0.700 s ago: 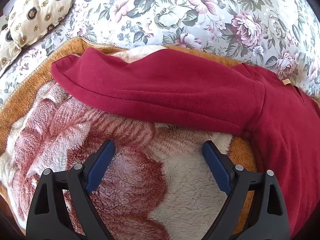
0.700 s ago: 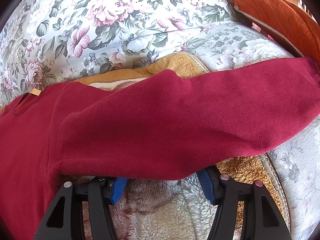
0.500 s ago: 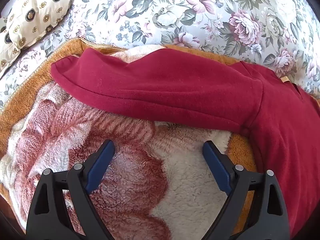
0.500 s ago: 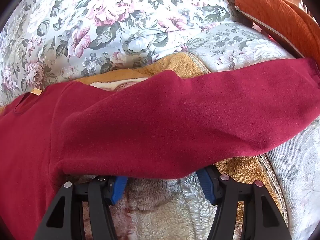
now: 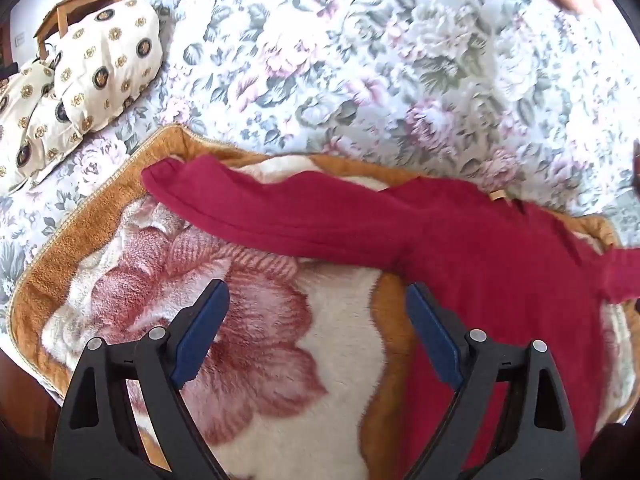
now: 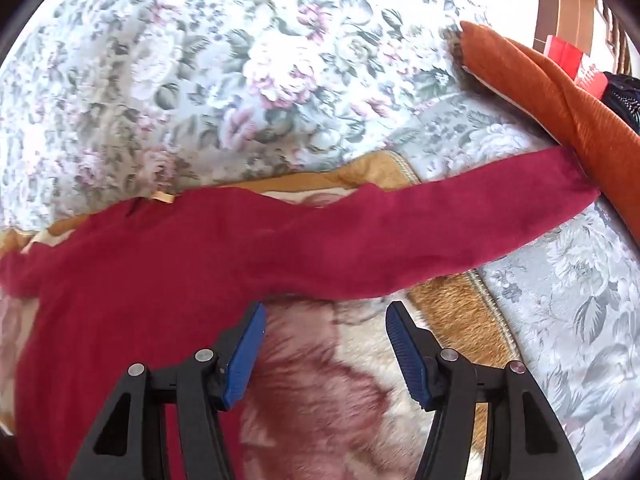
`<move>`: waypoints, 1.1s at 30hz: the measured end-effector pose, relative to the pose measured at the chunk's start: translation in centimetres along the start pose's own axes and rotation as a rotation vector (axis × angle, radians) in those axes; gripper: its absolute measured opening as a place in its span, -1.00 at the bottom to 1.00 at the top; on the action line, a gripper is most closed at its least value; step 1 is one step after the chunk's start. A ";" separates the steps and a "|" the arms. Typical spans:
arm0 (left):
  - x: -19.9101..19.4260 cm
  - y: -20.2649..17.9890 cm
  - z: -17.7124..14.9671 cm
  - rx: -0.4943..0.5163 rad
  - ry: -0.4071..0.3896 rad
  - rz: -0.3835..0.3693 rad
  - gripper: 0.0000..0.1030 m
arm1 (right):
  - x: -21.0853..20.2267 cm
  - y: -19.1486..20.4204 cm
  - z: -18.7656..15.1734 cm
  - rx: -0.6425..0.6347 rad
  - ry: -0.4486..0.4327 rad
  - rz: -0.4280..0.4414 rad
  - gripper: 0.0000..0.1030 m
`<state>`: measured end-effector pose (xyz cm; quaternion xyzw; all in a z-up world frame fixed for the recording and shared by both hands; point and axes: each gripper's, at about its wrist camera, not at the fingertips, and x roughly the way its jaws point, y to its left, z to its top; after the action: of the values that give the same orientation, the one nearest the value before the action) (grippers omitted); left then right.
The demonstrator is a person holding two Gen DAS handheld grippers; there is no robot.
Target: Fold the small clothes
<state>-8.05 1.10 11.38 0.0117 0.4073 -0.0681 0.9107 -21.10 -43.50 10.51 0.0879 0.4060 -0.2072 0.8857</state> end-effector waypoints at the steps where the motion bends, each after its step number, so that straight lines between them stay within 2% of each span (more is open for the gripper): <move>1: -0.5 -0.7 0.1 0.005 -0.007 -0.001 0.75 | -0.8 0.8 -0.2 -0.012 -0.007 0.015 0.17; 7: -3.5 -4.6 -0.8 0.058 -0.027 -0.038 0.75 | -3.0 4.5 -0.9 -0.080 -0.046 0.053 0.17; 11: -4.4 -6.8 -1.4 0.096 -0.037 -0.046 0.75 | -3.5 5.4 -1.0 -0.068 -0.053 0.094 0.17; 17: -4.4 -9.3 -1.7 0.125 -0.026 -0.076 0.75 | -4.1 6.2 -0.9 -0.071 -0.066 0.072 0.17; 22: -4.1 -11.1 -1.7 0.134 -0.022 -0.099 0.75 | -3.8 6.3 -0.9 -0.055 -0.055 0.098 0.17; 33: -2.7 -12.7 -1.7 0.140 -0.008 -0.108 0.75 | -3.0 7.2 -0.8 -0.047 -0.033 0.105 0.17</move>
<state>-12.82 -11.04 12.67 0.0532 0.3979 -0.1456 0.9043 -20.22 -35.86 12.14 0.0849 0.3908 -0.1525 0.9038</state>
